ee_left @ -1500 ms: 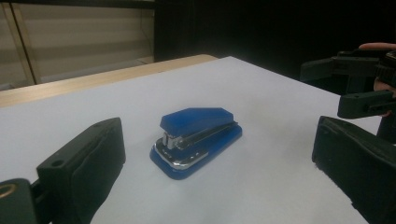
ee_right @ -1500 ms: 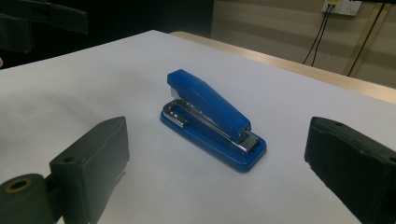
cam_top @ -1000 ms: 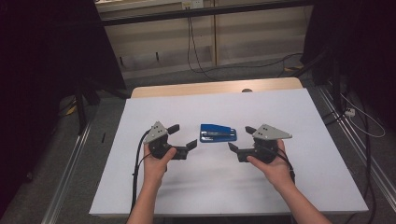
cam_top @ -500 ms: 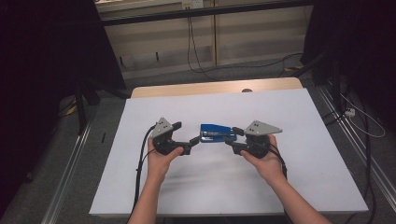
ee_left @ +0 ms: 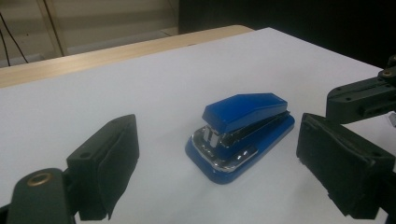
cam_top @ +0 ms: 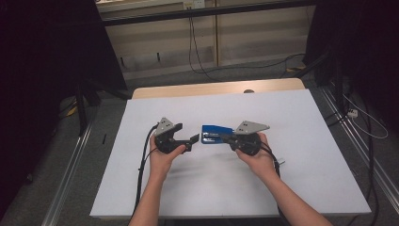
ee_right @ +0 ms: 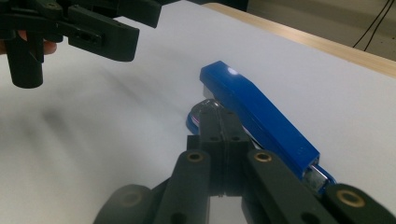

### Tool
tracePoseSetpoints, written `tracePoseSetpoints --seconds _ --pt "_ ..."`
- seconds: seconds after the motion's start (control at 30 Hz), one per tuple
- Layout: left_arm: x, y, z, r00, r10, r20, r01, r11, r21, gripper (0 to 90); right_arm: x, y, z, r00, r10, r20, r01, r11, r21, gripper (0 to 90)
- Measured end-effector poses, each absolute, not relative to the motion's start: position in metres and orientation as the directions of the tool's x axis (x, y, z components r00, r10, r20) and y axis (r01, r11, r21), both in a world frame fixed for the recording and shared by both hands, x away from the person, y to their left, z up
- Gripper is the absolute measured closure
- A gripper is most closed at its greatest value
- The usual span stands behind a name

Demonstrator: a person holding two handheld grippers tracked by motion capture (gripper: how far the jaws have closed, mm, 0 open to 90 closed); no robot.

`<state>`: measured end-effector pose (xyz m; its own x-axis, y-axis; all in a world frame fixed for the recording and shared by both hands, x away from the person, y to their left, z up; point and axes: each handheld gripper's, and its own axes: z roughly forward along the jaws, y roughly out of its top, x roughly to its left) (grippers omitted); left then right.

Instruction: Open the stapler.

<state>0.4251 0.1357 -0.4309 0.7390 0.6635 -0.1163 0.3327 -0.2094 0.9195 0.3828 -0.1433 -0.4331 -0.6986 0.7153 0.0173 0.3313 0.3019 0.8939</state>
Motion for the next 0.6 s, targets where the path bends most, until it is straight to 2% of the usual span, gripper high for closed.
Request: tracePoseSetpoints --seconds 0.2,0.33,0.6 --pt "0.43 0.133 -0.434 0.743 0.662 -0.093 0.337 -0.251 0.907 15.9 0.396 -0.129 -0.439 -0.71 0.704 -0.009 0.338 0.353 0.873 90.0" --pt "0.433 0.131 -0.433 0.75 0.657 -0.081 0.338 -0.275 0.9 22.4 0.405 -0.122 -0.443 -0.715 0.699 -0.025 0.345 0.383 0.857 90.0" --pt "0.44 0.131 -0.437 0.745 0.66 -0.091 0.368 -0.293 0.883 52.9 0.416 -0.114 -0.452 -0.709 0.704 -0.03 0.36 0.4 0.843 90.0"
